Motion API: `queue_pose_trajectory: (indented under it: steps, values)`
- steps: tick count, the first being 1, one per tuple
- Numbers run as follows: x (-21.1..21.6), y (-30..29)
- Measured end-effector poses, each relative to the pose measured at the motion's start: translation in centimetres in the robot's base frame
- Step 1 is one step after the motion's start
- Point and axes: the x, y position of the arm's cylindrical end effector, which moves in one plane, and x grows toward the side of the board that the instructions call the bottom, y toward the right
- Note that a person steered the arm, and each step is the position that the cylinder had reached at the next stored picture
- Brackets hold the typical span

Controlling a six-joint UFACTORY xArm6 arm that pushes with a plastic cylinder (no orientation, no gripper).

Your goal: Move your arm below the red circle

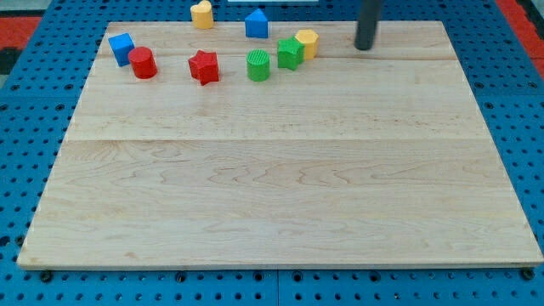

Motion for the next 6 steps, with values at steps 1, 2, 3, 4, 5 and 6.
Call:
queue_pose_trajectory:
  steps: [1,2,3,4,5,6]
  values:
    - [6.6,-4.1]
    - [8.6,-13.2]
    - [8.6,-18.8]
    - [7.5,-24.2]
    - [9.6,-25.3]
    - [9.0,-34.6]
